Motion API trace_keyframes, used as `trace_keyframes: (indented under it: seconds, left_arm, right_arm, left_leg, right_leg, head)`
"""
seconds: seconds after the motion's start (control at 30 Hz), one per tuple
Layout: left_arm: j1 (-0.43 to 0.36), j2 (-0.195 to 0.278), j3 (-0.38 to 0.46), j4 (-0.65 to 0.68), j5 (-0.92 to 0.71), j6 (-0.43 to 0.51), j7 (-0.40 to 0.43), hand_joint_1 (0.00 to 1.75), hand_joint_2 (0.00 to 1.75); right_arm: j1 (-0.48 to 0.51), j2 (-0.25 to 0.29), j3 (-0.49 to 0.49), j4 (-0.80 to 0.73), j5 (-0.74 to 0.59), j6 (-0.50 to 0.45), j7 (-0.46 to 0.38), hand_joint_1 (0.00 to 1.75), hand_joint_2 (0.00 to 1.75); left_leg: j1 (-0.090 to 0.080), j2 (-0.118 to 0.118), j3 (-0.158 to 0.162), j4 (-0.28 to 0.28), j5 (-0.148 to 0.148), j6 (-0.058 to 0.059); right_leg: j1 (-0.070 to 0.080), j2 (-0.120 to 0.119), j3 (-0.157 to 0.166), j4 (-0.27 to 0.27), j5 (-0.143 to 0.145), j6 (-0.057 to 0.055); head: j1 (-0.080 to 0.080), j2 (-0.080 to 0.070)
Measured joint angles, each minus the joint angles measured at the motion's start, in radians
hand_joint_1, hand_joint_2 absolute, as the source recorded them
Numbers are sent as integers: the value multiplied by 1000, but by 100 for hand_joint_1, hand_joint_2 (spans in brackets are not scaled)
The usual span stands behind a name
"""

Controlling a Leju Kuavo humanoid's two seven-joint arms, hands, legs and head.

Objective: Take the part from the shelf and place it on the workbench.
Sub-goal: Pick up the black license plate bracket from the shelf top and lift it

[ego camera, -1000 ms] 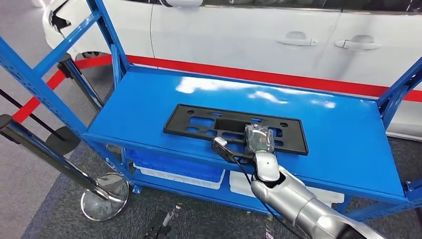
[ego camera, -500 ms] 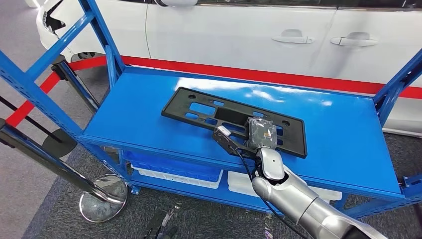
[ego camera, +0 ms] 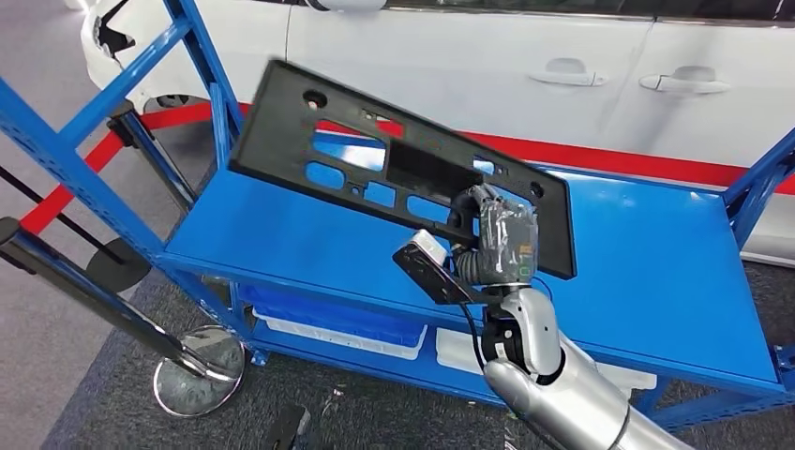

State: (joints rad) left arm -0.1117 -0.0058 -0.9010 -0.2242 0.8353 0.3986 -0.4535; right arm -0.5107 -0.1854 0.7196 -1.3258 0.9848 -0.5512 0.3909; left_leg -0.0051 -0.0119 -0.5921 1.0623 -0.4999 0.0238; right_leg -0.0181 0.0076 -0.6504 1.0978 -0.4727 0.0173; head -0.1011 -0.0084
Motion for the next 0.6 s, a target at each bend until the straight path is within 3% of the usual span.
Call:
trace_keyframes:
  seconds: [0.07, 0.13, 0.23, 0.3, 0.37, 0.47, 0.5, 0.6]
  left_arm:
    - [6, 1, 1, 0, 5, -2, 11, 0, 175]
    - [11, 2, 1, 1, 9, -7, 24, 0, 175]
    - [12, 3, 2, 2, 20, -25, 40, 0, 175]
    - [12, 3, 2, 2, 23, -38, 49, 0, 175]
    - [12, 3, 2, 2, 24, -45, 60, 0, 175]
    - [7, 6, 2, 2, 23, -49, 74, 0, 175]
    - [5, 8, 2, 2, 23, -50, 78, 0, 175]
    - [6, 11, 2, 3, 22, -55, 91, 0, 175]
  right_arm:
    - [41, -8, -10, -105, 22, -34, -37, 175, 175]
    - [79, -15, -15, -191, 46, -59, -74, 175, 175]
    - [130, -19, -20, -302, 59, -77, -118, 175, 175]
    - [175, -23, -20, -370, 50, -84, -151, 175, 175]
    - [224, -25, -20, -437, 35, -85, -190, 175, 175]
    - [272, -26, -20, -513, 7, -92, -233, 175, 175]
    - [287, -26, -19, -533, -8, -97, -245, 175, 175]
    - [323, -26, -19, -575, -69, -110, -282, 175, 175]
  left_leg:
    - [-1, -1, -2, 3, -2, -5]
    - [0, 1, -13, 30, -27, -14]
    - [7, 6, -72, 184, -118, -30]
    - [8, 7, -103, 269, -148, -29]
    - [4, 6, -70, 221, -113, -17]
    - [-11, 7, 42, 20, -42, 10]
    - [-17, 8, 58, -14, -34, 16]
    - [-25, 8, 59, -46, -6, 26]
  right_leg:
    - [0, 0, 0, 0, 1, -9]
    - [-4, 0, 1, -1, 4, -18]
    - [-2, -2, 3, -3, 7, -25]
    - [4, -5, 2, -3, 8, -28]
    - [10, -7, 0, -3, 11, -33]
    - [11, -6, -2, -9, 23, -35]
    - [9, -6, -2, -13, 28, -32]
    - [1, -9, -2, -27, 45, -15]
  head:
    - [-2, 0]
    - [-7, 0]
    - [-19, 0]
    - [-19, 0]
    - [-19, 0]
    - [-19, 0]
    - [-19, 0]
    - [-21, 0]
